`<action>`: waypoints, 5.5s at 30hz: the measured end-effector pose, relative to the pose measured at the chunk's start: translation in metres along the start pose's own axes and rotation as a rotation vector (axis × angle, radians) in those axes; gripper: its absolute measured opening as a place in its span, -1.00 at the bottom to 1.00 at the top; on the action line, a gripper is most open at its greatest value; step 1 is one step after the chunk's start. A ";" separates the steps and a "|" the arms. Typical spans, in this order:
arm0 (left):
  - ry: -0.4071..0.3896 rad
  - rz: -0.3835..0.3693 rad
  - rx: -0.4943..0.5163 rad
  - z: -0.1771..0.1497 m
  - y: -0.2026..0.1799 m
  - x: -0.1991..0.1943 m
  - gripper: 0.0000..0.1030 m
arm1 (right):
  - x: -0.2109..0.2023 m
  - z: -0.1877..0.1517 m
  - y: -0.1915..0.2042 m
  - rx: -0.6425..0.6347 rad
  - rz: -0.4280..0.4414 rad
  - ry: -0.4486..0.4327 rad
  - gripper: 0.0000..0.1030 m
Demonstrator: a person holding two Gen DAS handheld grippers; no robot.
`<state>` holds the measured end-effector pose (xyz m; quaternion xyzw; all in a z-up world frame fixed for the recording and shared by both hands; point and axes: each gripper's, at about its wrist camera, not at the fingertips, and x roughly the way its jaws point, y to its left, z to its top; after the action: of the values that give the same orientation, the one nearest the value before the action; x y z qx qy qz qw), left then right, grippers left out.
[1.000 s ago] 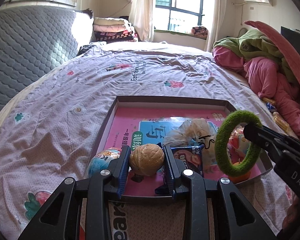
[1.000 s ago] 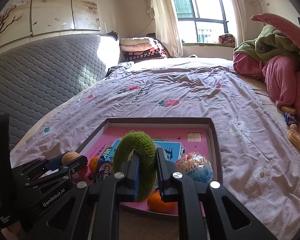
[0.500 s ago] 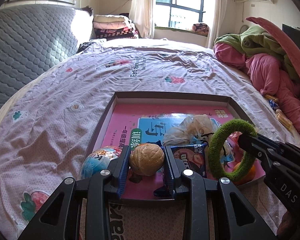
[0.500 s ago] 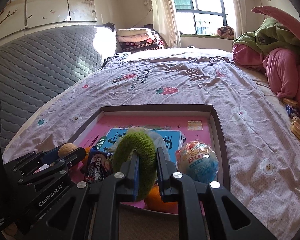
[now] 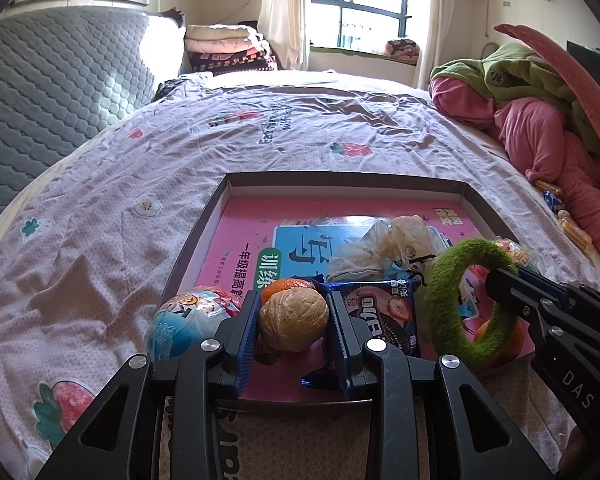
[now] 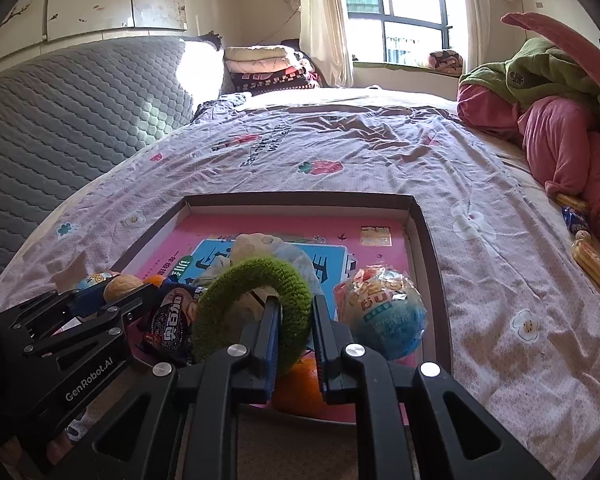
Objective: Organize objects
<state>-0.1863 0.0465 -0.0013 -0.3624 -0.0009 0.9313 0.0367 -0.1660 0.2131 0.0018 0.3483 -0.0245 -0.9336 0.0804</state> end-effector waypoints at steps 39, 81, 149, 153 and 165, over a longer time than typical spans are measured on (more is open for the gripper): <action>-0.046 -0.027 -0.007 0.005 0.001 -0.023 0.17 | -0.015 0.006 0.004 -0.017 -0.010 -0.033 0.00; -0.115 0.031 -0.006 -0.042 -0.005 -0.101 0.52 | -0.107 -0.032 0.020 -0.063 0.004 -0.167 0.66; -0.019 0.058 -0.001 -0.121 0.006 -0.097 0.51 | -0.092 -0.116 0.021 -0.031 -0.034 -0.056 0.68; -0.003 0.062 0.001 -0.122 0.006 -0.094 0.51 | -0.089 -0.119 0.021 -0.038 -0.039 -0.041 0.68; -0.003 0.069 -0.004 -0.123 0.008 -0.095 0.52 | -0.087 -0.121 0.021 -0.027 -0.041 -0.030 0.68</action>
<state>-0.0338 0.0292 -0.0282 -0.3611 0.0097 0.9325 0.0036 -0.0192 0.2084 -0.0313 0.3333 -0.0061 -0.9405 0.0655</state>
